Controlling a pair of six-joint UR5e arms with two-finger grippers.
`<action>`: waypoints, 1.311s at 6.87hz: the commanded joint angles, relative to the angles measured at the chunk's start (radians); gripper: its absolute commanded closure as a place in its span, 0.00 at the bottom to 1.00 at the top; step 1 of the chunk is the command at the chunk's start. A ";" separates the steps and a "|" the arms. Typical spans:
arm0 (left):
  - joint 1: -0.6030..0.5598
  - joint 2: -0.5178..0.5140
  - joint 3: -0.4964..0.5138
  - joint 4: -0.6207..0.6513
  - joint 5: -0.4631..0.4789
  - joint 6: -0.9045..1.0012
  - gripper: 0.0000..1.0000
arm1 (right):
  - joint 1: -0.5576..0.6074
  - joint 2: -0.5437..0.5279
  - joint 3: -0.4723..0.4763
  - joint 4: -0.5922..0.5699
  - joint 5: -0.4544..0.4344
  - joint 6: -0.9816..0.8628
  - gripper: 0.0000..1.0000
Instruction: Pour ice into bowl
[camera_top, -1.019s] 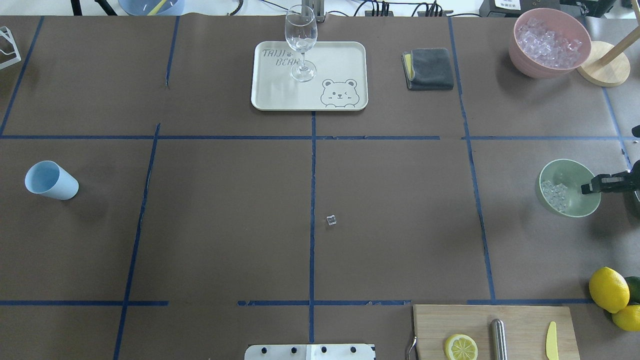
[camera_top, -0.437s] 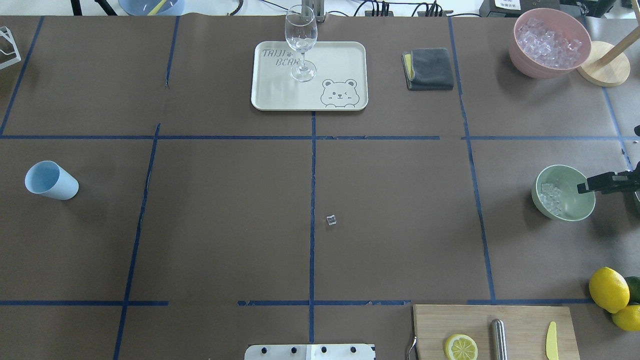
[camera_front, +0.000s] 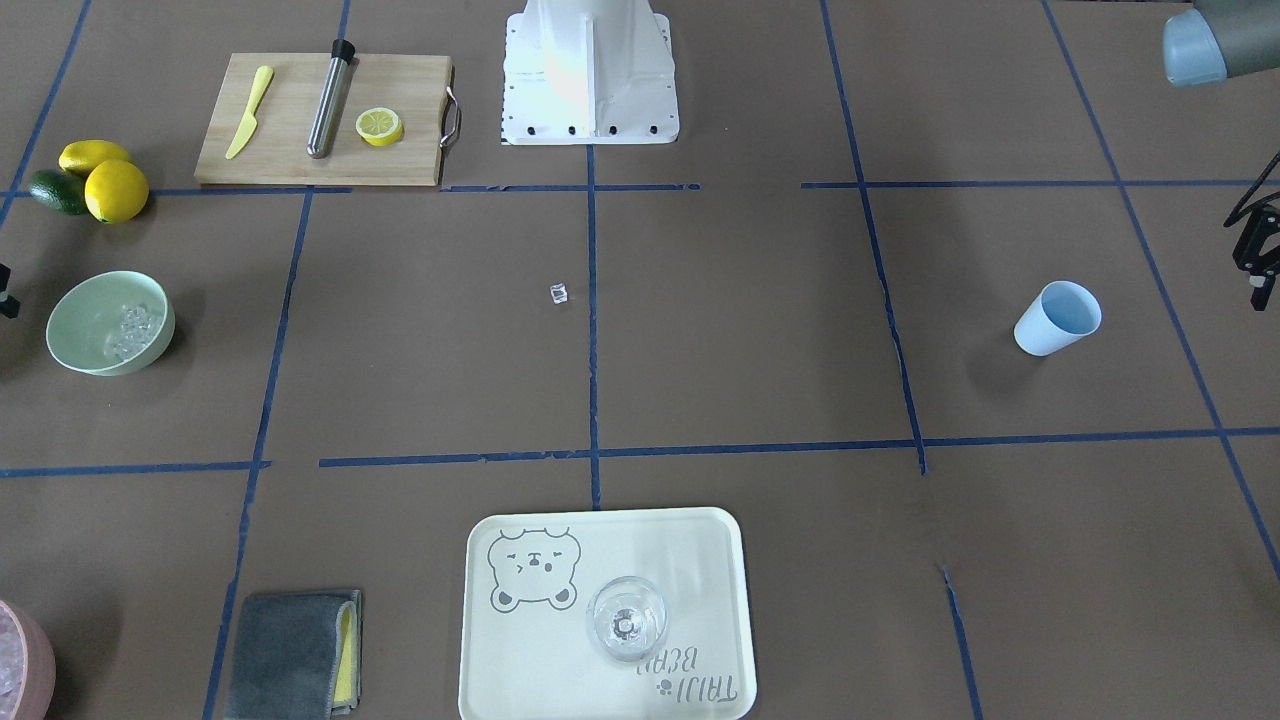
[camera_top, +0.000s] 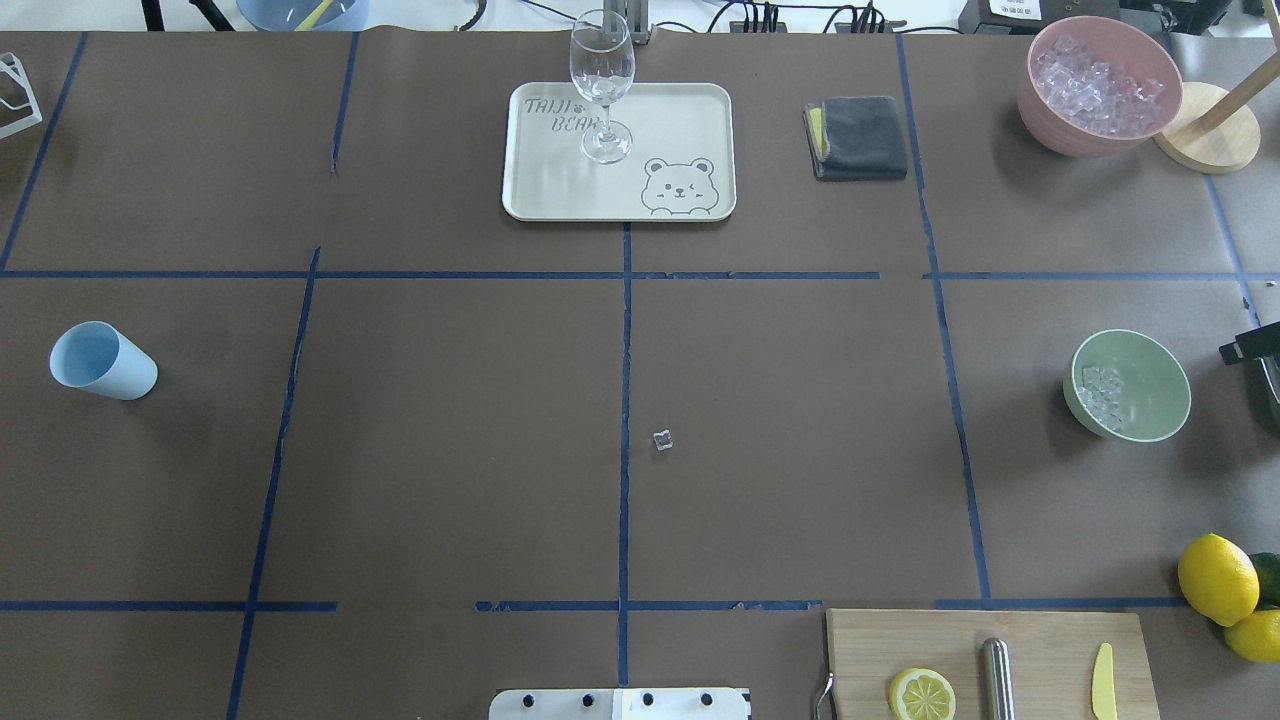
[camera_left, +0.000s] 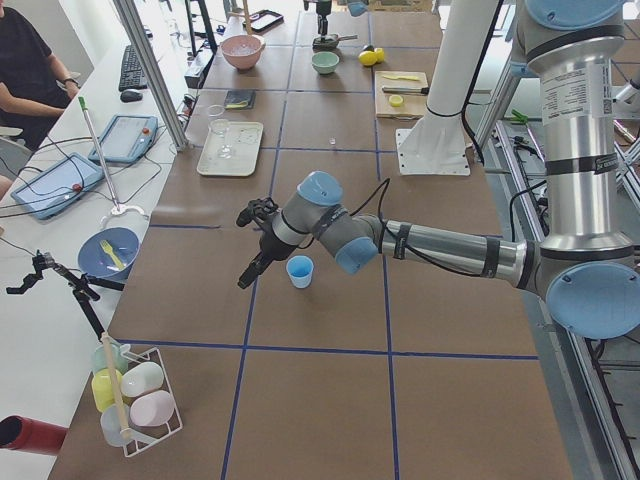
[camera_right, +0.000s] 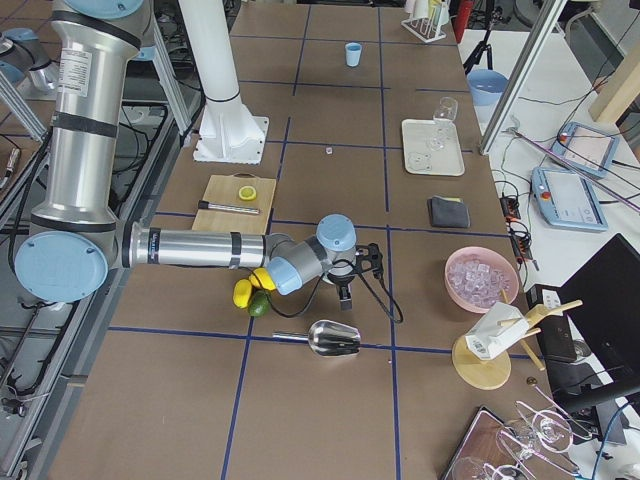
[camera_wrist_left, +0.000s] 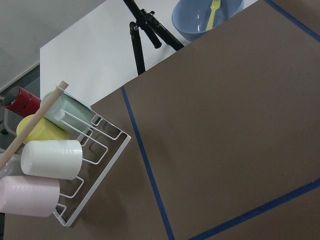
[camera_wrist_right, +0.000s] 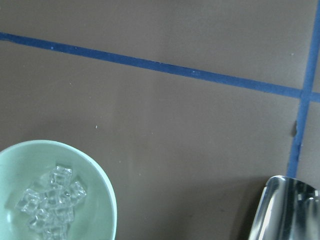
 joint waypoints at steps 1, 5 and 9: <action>-0.079 -0.112 0.000 0.264 -0.119 0.034 0.00 | 0.134 0.032 0.096 -0.311 -0.012 -0.280 0.00; -0.222 -0.145 0.109 0.413 -0.354 0.157 0.00 | 0.352 0.054 0.072 -0.487 0.177 -0.456 0.00; -0.276 -0.093 0.181 0.511 -0.460 0.217 0.00 | 0.351 0.060 0.044 -0.470 0.169 -0.378 0.00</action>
